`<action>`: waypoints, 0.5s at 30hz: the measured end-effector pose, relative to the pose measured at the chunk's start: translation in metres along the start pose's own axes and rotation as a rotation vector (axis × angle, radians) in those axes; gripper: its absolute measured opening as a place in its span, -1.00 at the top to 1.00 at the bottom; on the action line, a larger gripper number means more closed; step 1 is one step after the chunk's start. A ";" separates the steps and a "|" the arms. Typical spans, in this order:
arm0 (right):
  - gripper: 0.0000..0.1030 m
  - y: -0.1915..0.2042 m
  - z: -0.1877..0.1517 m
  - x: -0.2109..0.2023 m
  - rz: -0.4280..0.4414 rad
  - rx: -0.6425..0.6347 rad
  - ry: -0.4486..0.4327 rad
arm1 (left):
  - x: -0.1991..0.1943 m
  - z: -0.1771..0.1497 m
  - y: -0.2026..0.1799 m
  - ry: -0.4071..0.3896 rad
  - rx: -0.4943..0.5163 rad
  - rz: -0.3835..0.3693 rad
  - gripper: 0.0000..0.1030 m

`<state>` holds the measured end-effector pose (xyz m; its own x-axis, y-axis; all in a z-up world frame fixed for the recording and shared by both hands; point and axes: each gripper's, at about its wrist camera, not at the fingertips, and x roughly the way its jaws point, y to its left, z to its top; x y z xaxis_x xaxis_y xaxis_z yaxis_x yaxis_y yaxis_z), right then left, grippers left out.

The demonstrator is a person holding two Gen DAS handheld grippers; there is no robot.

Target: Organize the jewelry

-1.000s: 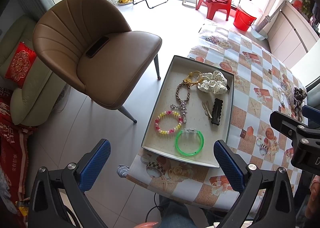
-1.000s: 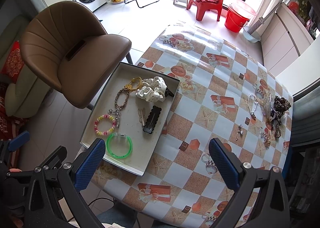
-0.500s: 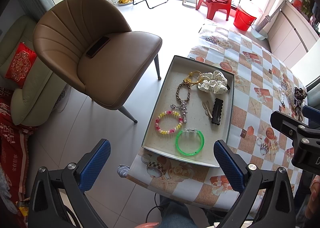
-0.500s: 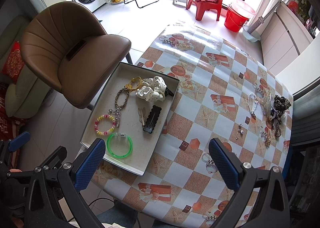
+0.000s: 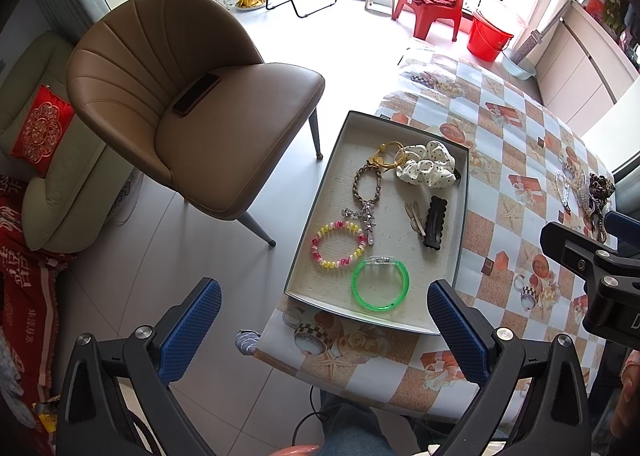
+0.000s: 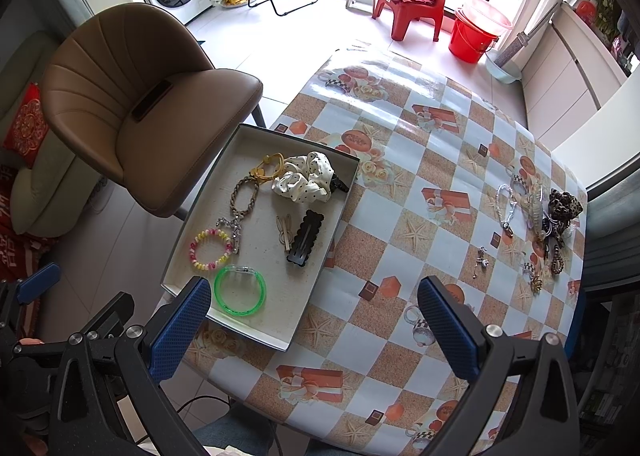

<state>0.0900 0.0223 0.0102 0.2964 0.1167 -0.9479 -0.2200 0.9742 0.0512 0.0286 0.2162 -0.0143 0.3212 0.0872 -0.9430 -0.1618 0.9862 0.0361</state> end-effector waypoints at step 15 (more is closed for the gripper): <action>-0.99 0.000 0.000 0.000 0.001 0.000 0.001 | 0.001 -0.003 0.001 0.001 0.000 0.004 -1.00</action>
<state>0.0900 0.0221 0.0104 0.2954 0.1173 -0.9481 -0.2201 0.9741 0.0519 0.0260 0.2170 -0.0163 0.3195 0.0915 -0.9432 -0.1631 0.9858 0.0403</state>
